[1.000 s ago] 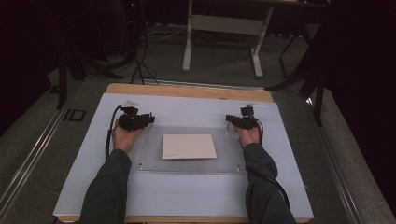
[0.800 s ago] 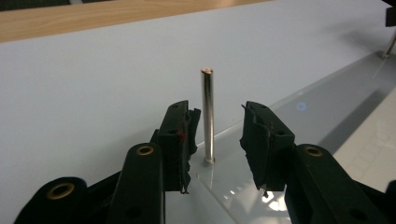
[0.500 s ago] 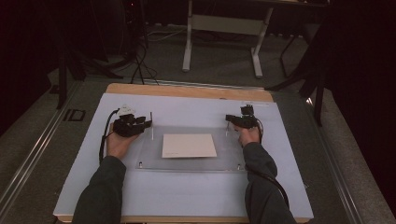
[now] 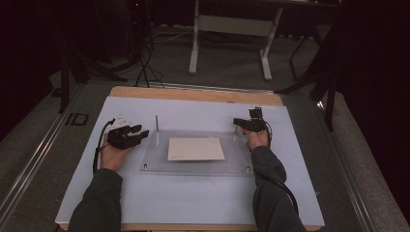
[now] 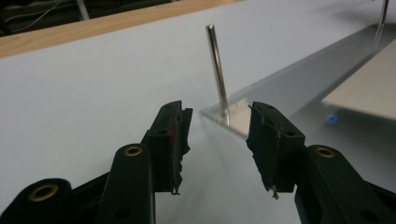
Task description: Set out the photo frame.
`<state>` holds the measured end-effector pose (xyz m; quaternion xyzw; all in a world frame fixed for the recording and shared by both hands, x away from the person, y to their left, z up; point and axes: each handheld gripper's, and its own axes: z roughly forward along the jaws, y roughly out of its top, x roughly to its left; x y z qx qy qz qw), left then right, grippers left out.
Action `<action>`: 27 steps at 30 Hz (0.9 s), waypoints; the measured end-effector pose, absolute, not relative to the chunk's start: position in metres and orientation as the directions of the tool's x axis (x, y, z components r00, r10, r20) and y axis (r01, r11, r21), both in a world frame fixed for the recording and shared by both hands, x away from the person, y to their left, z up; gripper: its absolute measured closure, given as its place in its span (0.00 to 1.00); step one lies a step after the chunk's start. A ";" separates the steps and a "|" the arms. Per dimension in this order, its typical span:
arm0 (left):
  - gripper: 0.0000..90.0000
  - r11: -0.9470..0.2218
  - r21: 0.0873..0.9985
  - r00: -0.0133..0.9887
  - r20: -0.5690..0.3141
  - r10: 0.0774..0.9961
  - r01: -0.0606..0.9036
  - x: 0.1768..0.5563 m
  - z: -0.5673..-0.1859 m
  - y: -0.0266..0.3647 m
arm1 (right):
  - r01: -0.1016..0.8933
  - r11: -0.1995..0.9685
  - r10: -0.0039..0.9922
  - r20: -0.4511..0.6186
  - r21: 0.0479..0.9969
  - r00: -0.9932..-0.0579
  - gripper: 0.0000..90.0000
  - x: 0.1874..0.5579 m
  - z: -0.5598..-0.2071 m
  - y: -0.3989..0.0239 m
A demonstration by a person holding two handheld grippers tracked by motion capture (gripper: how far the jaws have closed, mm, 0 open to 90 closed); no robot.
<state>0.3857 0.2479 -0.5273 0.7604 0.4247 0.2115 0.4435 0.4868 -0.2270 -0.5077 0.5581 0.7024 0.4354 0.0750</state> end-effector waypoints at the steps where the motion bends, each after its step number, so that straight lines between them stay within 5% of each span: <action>1: 0.61 -0.251 0.851 0.552 -0.053 0.832 0.460 0.384 -0.529 0.249 | 0.719 -0.001 0.849 0.380 0.695 -0.367 0.93 0.487 -0.508 -0.227; 14: 0.59 -0.262 0.838 0.576 -0.075 0.814 0.479 0.374 -0.538 0.250 | 0.739 -0.014 0.847 0.401 0.673 -0.349 0.93 0.492 -0.507 -0.227; 27: 0.53 -0.327 0.857 0.660 -0.021 0.751 0.398 0.368 -0.533 0.232 | 0.754 -0.021 0.846 0.414 0.656 -0.337 0.93 0.498 -0.507 -0.227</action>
